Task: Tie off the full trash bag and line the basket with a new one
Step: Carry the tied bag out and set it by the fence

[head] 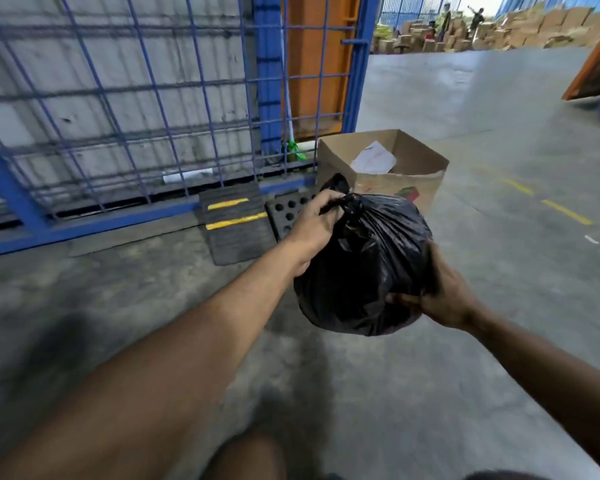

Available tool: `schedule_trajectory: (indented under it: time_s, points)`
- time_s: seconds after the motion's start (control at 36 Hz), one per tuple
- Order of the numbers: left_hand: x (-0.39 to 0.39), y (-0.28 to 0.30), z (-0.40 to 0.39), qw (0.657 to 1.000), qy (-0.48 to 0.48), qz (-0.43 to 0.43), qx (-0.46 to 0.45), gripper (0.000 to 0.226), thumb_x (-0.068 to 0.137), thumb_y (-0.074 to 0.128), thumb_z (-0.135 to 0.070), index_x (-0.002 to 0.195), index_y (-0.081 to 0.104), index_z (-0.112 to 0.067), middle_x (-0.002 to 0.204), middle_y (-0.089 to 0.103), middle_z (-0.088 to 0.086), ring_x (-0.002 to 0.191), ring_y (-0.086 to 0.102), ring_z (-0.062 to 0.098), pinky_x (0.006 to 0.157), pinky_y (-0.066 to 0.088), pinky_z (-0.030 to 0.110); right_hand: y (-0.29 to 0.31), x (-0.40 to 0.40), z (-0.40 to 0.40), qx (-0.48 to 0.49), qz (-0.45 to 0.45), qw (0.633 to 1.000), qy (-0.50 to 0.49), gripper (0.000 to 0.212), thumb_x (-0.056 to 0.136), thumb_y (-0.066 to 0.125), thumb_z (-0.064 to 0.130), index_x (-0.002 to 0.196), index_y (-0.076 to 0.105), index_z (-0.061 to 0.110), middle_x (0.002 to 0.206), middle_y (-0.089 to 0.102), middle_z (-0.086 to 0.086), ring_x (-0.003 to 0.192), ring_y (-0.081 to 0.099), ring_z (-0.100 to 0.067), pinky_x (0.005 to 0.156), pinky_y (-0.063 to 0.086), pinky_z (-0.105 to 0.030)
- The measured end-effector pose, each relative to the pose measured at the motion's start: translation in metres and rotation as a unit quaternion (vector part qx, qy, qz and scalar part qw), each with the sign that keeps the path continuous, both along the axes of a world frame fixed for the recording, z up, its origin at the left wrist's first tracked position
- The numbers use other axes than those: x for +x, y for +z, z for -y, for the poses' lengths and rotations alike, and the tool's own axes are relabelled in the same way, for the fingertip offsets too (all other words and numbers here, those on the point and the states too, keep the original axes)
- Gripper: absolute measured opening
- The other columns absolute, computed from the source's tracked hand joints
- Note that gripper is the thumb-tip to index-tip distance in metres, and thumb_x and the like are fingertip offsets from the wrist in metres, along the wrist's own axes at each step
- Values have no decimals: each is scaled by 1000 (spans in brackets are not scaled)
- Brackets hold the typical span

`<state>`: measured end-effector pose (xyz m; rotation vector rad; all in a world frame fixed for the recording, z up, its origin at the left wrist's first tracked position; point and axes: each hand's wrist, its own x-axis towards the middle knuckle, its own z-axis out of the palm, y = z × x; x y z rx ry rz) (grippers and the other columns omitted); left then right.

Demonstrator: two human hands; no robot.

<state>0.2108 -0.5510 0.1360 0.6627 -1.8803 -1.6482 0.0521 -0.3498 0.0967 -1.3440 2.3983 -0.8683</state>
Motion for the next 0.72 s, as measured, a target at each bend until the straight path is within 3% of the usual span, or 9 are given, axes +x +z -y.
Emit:
schedule_trajectory:
  time_s: [0.08,0.17,0.28,0.33,0.42,0.47,0.58,0.72]
  points:
    - [-12,-22,39,996,56,62,-5,19,101,49,-22,99,64,-33,124,64,8,115,60,31,93,46,37,-37,-10,49,1,55,998,9,130,61,93,52,161,14,30,161,41,-3,145,42,-26,118,31,-34]
    - [-24,-39,78,991,87,100,-13,20,103,48,-19,100,63,-32,121,64,6,112,60,27,85,42,32,-75,-19,96,-4,101,995,3,130,58,90,60,160,12,35,160,42,-4,145,43,-29,119,36,-50]
    - [-41,-61,128,989,87,116,-11,20,104,45,-18,111,63,-22,120,63,4,112,58,23,91,44,33,-116,-29,153,-24,121,992,-9,120,67,89,49,160,15,30,162,39,-6,145,41,-30,118,37,-49]
    - [-51,-70,149,987,100,126,15,21,104,46,-30,119,61,-25,127,60,2,119,54,20,99,43,34,-133,-38,183,-35,122,992,-23,112,74,84,48,160,15,30,160,39,-9,144,42,-33,117,38,-49]
    - [-59,-85,176,965,114,234,-10,59,99,47,-52,152,33,-31,162,31,1,147,32,27,119,29,48,-153,-43,219,-10,81,993,-84,94,89,70,48,162,13,31,153,41,-18,133,50,-43,108,43,-50]
    - [-56,-104,180,939,114,313,-82,67,98,49,-50,157,21,-33,166,17,3,151,21,31,122,23,50,-172,-47,240,45,53,995,-71,87,93,61,50,162,11,35,157,34,-20,136,46,-44,110,42,-50]
    - [-32,-147,159,912,106,373,-137,63,95,56,-47,151,33,-30,154,33,14,143,32,38,117,30,49,-201,-54,267,176,65,982,28,98,91,60,58,163,-3,40,172,6,-14,154,22,-43,122,27,-49]
    - [6,-174,136,909,71,383,-147,50,92,61,-42,139,47,-31,137,46,10,131,45,32,109,38,41,-194,-63,276,187,69,980,28,103,89,63,57,160,-9,43,173,1,-14,156,14,-42,124,25,-55]
